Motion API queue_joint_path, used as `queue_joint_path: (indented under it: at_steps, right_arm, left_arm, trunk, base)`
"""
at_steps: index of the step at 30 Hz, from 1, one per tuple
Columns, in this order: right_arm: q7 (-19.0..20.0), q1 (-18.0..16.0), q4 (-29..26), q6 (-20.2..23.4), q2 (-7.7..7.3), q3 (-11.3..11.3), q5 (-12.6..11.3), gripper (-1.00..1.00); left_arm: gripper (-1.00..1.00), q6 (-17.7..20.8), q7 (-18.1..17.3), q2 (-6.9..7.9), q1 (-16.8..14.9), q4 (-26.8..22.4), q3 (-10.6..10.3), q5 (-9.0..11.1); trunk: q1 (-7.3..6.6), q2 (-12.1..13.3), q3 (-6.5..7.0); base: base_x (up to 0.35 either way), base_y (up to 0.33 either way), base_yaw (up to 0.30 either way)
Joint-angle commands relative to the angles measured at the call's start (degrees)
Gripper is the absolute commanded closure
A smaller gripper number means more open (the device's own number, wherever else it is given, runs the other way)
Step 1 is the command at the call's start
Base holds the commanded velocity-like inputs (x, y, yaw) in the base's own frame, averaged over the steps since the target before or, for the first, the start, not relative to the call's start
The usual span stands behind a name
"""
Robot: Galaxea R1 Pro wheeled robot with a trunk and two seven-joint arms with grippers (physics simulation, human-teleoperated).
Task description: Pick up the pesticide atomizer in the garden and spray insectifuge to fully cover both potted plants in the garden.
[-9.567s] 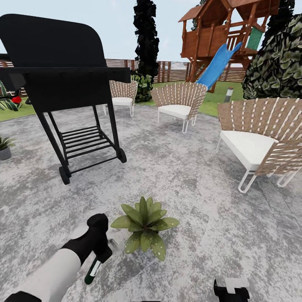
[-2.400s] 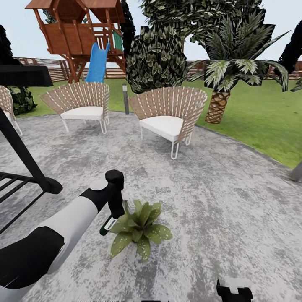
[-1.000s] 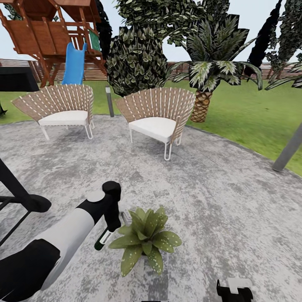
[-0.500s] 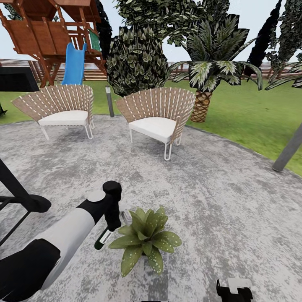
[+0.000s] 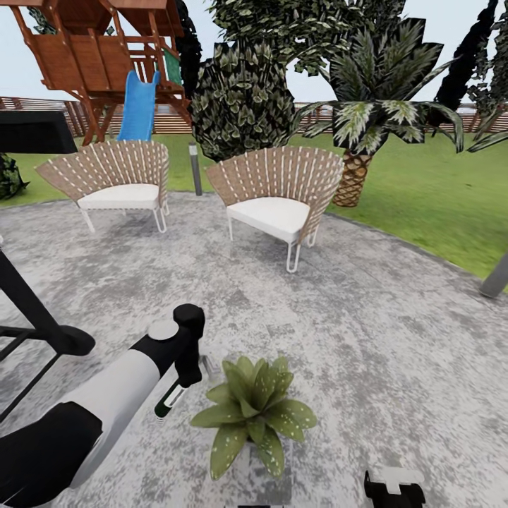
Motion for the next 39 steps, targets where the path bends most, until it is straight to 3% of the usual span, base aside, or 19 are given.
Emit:
queue_joint_path:
  at_steps: [1,10,17,25,26,28,34,39]
  right_arm:
    - [-0.5,0.0,0.1,0.0,-0.02,0.1,0.6,-1.0]
    - [-0.5,0.0,0.1,0.0,-0.04,0.0,0.6,-1.0]
    - [-0.5,0.0,0.1,0.0,-0.03,0.1,0.6,-1.0]
    - [-0.5,0.0,0.1,0.0,-0.03,0.1,0.6,-1.0]
    - [-0.5,0.0,0.1,0.0,-0.03,0.1,0.6,-1.0]
    - [-0.5,0.0,0.1,0.0,-0.03,0.1,0.6,-1.0]
    - [-0.5,0.0,0.1,0.0,-0.03,0.1,0.6,-1.0]
    - [-0.5,0.0,0.1,0.0,-0.03,0.1,0.6,-1.0]
  left_arm:
    - [1.0,0.6,-0.5,-0.04,0.0,0.0,-0.2,-0.5]
    - [1.0,0.6,-0.5,-0.28,0.7,0.5,-0.4,-0.5]
    - [1.0,0.5,1.1,0.31,5.8,0.0,-0.1,-0.5]
    - [1.0,2.9,1.6,0.04,4.4,-1.4,-0.2,-0.4]
    - [1.0,2.9,1.7,0.26,4.1,-3.3,3.9,-0.5]
    - [1.0,2.9,2.1,0.31,4.1,-3.5,5.2,-0.6]
    - [1.0,2.9,2.8,0.45,4.6,-3.5,5.9,-0.8]
    - [1.0,2.9,2.4,-1.33,4.8,-3.5,5.9,-0.8]
  trunk:
    - [0.02,0.0,-0.05]
    - [0.02,0.0,-0.05]
    - [0.02,0.0,-0.05]
    - [0.02,0.0,-0.05]
    - [0.02,0.0,-0.05]
    - [0.02,0.0,-0.05]
    - [0.02,0.0,-0.05]
    - [0.02,0.0,-0.05]
  base:
    - [0.216,0.001,0.0]
    - [0.025,0.0,0.0]
    - [0.0,0.0,0.0]
    - [0.002,0.0,0.0]
    - [0.288,0.0,0.0]
    - [0.235,0.0,0.0]
    - [0.03,0.0,0.0]
    - [0.0,0.0,0.0]
